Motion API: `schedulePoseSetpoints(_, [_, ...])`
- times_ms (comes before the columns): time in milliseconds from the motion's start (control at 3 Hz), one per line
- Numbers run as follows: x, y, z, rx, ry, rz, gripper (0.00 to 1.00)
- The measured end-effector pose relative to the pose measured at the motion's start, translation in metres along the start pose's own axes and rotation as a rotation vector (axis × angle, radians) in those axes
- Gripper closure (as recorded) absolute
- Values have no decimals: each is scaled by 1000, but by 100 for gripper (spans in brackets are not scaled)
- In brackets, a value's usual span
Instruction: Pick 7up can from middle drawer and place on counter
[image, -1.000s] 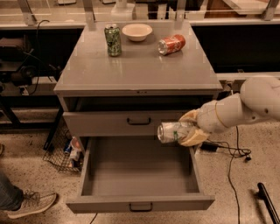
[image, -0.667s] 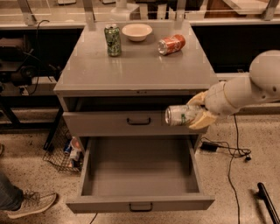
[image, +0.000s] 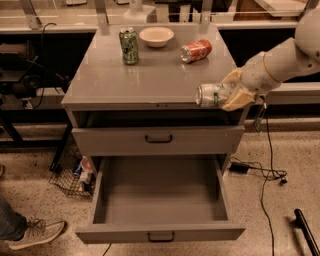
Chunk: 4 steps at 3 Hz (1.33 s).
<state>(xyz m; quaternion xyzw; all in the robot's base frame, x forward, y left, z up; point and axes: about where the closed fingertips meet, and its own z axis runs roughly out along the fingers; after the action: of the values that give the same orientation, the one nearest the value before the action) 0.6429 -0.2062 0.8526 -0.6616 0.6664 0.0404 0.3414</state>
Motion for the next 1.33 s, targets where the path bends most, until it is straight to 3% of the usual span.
schedulePoseSetpoints(667, [-29, -75, 5, 12, -50, -13, 100])
schedulePoseSetpoints(1000, [-42, -100, 12, 18, -31, -16, 100])
schedulePoseSetpoints(1333, [-53, -109, 40, -33, -30, -10, 79])
